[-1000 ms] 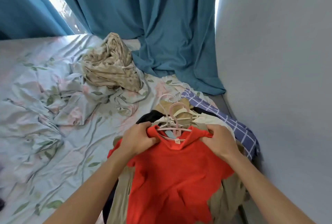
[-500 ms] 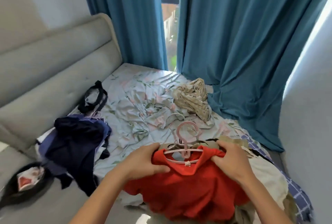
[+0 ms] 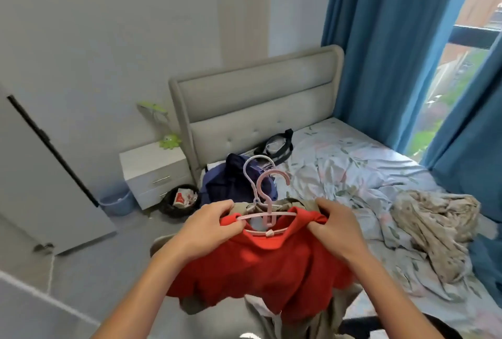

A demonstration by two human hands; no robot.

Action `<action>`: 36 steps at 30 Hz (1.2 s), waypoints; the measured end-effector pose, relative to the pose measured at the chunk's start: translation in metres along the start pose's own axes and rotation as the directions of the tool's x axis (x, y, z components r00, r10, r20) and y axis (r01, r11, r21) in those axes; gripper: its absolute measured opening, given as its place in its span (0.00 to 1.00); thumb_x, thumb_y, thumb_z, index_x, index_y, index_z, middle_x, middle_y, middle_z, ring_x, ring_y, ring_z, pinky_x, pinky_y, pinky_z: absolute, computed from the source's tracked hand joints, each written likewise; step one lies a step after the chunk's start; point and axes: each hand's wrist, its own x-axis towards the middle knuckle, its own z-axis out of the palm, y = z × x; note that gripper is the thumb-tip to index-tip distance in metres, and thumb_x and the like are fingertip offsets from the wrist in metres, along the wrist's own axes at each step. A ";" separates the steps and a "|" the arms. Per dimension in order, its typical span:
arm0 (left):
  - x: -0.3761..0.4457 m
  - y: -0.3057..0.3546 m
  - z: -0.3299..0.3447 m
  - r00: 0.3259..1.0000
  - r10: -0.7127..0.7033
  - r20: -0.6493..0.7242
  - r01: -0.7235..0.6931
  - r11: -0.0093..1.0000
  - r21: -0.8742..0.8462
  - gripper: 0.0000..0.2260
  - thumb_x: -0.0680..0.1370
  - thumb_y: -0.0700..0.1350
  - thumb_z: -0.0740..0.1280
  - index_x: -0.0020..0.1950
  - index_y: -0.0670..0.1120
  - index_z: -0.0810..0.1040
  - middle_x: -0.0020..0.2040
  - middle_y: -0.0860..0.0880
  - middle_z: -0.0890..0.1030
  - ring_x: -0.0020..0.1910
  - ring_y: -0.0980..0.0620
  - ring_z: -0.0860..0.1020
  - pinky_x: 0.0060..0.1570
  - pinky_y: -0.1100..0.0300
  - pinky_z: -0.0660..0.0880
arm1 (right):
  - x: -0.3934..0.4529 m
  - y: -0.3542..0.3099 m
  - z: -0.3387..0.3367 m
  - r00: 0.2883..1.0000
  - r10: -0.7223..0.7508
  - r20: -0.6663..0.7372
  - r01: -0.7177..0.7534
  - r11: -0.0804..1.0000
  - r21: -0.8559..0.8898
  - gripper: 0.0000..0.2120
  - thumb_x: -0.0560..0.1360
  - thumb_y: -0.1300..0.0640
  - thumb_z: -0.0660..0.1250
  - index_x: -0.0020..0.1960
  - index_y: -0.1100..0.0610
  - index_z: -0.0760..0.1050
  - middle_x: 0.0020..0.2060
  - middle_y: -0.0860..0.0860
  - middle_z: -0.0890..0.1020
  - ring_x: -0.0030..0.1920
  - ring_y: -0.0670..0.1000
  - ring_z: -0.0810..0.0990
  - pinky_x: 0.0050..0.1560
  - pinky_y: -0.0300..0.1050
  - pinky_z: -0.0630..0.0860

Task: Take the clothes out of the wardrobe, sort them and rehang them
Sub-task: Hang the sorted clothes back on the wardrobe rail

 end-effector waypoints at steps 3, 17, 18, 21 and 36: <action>-0.023 -0.009 -0.012 0.982 -0.123 -0.142 0.118 0.992 -0.045 0.19 0.71 0.61 0.65 0.41 0.45 0.69 0.37 0.46 0.74 0.35 0.51 0.71 0.41 0.43 0.72 | 0.028 -0.023 0.022 0.990 -0.131 0.057 0.130 0.991 0.031 0.11 0.62 0.50 0.68 0.35 0.51 0.66 0.27 0.47 0.75 0.31 0.50 0.73 0.34 0.54 0.71; -0.079 -0.106 -0.082 0.825 -0.428 -0.370 0.318 0.892 -0.322 0.15 0.71 0.61 0.69 0.42 0.49 0.78 0.34 0.57 0.75 0.35 0.59 0.71 0.39 0.55 0.68 | 0.114 -0.147 0.184 0.837 -0.479 0.265 0.438 0.876 0.202 0.13 0.67 0.55 0.69 0.34 0.55 0.64 0.28 0.49 0.72 0.33 0.52 0.72 0.34 0.55 0.68; -0.078 -0.118 -0.089 0.808 -0.446 -0.385 0.329 0.884 -0.333 0.18 0.70 0.61 0.69 0.42 0.46 0.78 0.33 0.57 0.75 0.34 0.59 0.71 0.38 0.55 0.67 | 0.120 -0.156 0.198 0.827 -0.494 0.268 0.451 0.868 0.205 0.14 0.68 0.55 0.70 0.34 0.53 0.64 0.29 0.48 0.72 0.35 0.51 0.71 0.34 0.53 0.66; -0.072 -0.151 -0.115 0.752 -0.491 -0.439 0.365 0.865 -0.343 0.21 0.69 0.62 0.69 0.40 0.44 0.77 0.31 0.56 0.73 0.32 0.59 0.69 0.35 0.56 0.64 | 0.141 -0.187 0.242 0.800 -0.531 0.278 0.489 0.847 0.211 0.14 0.70 0.53 0.71 0.35 0.48 0.65 0.34 0.45 0.73 0.40 0.51 0.72 0.38 0.49 0.67; -0.034 -0.263 -0.217 0.481 -0.611 -0.629 0.329 0.790 -0.517 0.19 0.72 0.52 0.73 0.33 0.50 0.64 0.27 0.57 0.62 0.29 0.56 0.60 0.29 0.58 0.56 | 0.209 -0.347 0.398 0.764 -0.632 0.129 0.571 0.755 0.322 0.11 0.71 0.60 0.73 0.42 0.52 0.70 0.44 0.45 0.73 0.46 0.51 0.72 0.48 0.56 0.74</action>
